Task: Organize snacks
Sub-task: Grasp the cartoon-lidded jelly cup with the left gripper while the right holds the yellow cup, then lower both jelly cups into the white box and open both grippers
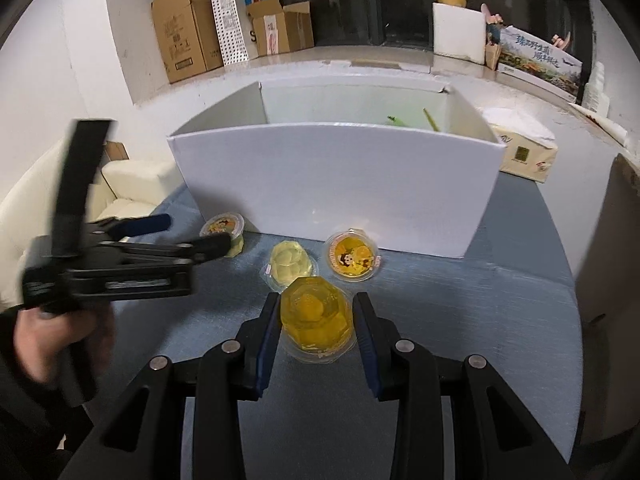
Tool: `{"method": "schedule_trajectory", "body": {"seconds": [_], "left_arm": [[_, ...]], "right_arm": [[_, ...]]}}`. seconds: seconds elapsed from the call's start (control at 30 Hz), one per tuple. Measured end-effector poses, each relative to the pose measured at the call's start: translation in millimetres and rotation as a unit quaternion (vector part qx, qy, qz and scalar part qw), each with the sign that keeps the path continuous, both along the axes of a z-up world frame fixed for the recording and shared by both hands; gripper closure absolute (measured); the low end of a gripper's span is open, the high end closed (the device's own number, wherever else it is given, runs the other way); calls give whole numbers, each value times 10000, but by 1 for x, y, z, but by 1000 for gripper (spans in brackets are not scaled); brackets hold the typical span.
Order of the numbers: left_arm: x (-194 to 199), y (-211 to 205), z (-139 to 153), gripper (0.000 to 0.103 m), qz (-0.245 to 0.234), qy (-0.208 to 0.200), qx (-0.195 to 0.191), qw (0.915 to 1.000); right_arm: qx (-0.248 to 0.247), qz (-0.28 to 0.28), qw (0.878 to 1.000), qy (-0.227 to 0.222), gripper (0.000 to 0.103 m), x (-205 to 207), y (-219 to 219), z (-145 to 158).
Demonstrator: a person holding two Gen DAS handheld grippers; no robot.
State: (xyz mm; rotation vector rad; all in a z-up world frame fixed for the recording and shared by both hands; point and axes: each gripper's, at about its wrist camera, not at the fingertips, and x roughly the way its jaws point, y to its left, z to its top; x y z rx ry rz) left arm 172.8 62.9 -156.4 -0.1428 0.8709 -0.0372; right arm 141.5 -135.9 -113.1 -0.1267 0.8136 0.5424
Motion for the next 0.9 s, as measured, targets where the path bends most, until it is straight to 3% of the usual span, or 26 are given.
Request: {"method": "schedule_trajectory", "body": {"seconds": [0.2,0.27,0.3,0.33,0.4,0.67,0.9], "left_arm": [[10,-11,-8,2,-23,47,165,9998],[12,-12,-11,17,-19,97,243,9997],[14,-12,-15,39,-32,210,280,9994],[16,-13,-17,50,-53,261,268,9993],[15,-14,-16,57,-83,239,357,9990],[-3,-12,0,59,-195,-73,179,9996],[-41,-16,44,59,-346,-438,49,9984]], "right_arm": [[62,-14,10000,-6,64,-4,-7,5],[78,-24,10000,13,64,-3,-8,5],[84,-25,10000,14,64,-4,-9,4],[79,-22,10000,15,64,-3,-9,4],[90,-16,10000,13,64,-3,-9,4],[139,-21,9999,-21,64,-6,-9,7],[271,0,9996,-114,64,-8,-12,17]]}}
